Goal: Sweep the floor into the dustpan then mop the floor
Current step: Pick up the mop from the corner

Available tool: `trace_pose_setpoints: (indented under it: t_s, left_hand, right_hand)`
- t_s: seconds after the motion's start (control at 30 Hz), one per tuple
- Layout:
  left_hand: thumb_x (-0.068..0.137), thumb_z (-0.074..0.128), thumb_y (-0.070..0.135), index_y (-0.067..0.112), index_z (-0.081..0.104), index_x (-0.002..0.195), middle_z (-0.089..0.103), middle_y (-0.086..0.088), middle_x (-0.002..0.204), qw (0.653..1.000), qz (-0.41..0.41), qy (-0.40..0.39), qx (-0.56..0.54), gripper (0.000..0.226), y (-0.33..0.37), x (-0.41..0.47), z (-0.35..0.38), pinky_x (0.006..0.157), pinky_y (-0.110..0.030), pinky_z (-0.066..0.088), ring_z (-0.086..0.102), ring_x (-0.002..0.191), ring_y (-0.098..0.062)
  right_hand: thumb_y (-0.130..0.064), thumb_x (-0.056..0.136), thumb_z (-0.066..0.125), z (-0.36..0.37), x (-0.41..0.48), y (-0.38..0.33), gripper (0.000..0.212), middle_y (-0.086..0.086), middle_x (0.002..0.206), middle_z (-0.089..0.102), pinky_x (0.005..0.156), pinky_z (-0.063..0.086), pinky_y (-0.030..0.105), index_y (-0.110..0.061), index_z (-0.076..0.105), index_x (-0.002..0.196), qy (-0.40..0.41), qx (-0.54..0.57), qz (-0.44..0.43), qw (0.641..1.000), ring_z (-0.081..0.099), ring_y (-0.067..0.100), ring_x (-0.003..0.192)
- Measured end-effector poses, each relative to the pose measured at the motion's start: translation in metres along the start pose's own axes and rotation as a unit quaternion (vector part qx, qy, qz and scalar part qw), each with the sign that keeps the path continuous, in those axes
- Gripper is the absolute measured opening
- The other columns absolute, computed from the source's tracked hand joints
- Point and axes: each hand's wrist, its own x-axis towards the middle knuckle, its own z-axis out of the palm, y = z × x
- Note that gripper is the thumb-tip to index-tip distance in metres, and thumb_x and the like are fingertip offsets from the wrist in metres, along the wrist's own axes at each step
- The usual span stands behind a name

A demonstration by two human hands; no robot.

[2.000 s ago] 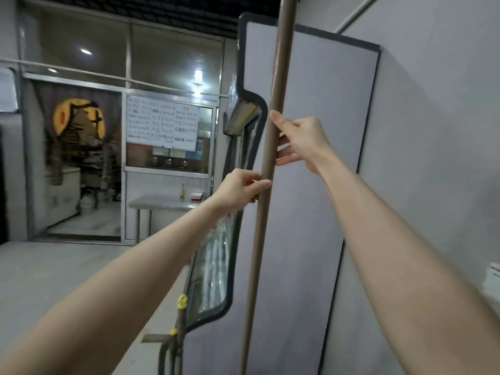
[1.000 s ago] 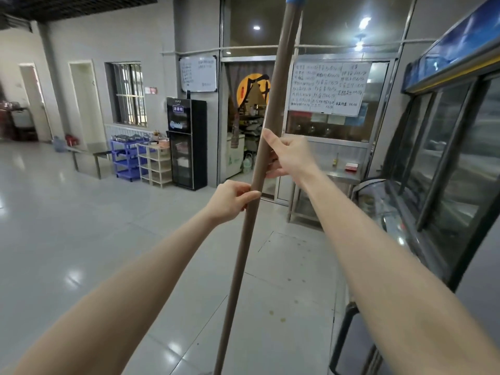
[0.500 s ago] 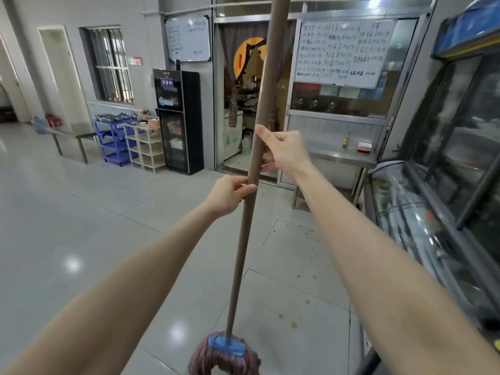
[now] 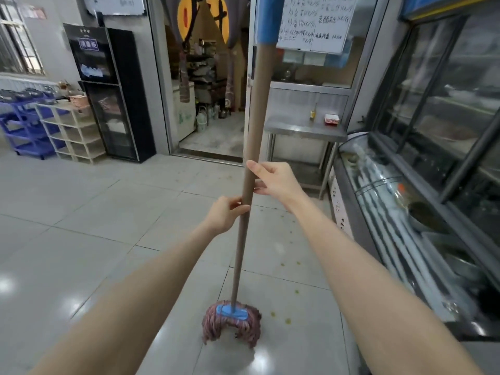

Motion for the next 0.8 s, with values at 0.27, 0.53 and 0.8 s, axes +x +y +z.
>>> trace_pose_setpoints:
  t_s: [0.27,0.53,0.8]
  left_hand:
    - [0.093,0.057,0.008,0.010,0.069,0.095,0.054,0.005,0.066,0.997,-0.007,-0.066,-0.045,0.013,-0.094,0.072,0.009,0.053,-0.009,0.037,0.048,0.065,-0.010]
    - [0.092,0.060,0.012,0.008,0.067,0.113,0.059,0.003,0.077,0.990,-0.068,-0.105,-0.059,0.023,-0.138,0.066,0.040,0.061,-0.010,0.039,0.052,0.069,-0.006]
    - [0.089,0.064,0.012,0.013,0.068,0.109,0.067,0.004,0.091,0.992,0.005,-0.076,-0.098,0.021,-0.078,0.014,0.032,0.071,-0.010,0.044,0.060,0.078,-0.008]
  right_hand:
    - [-0.020,0.095,0.058,0.041,0.066,0.101,0.017,0.005,0.077,0.065,0.058,0.054,0.014,-0.011,0.064,0.083,0.044,0.038,0.145,0.988,0.065,0.002,0.055]
    - [-0.032,0.096,0.055,0.050,0.061,0.123,0.018,0.008,0.098,0.067,0.058,0.052,0.013,-0.017,0.066,0.095,0.065,0.000,0.177,0.982,0.065,0.012,0.074]
    - [-0.029,0.096,0.056,0.041,-0.015,0.063,0.017,0.001,0.093,0.067,0.070,0.054,0.020,-0.017,0.065,0.105,0.117,0.001,0.125,0.985,0.065,0.011,0.074]
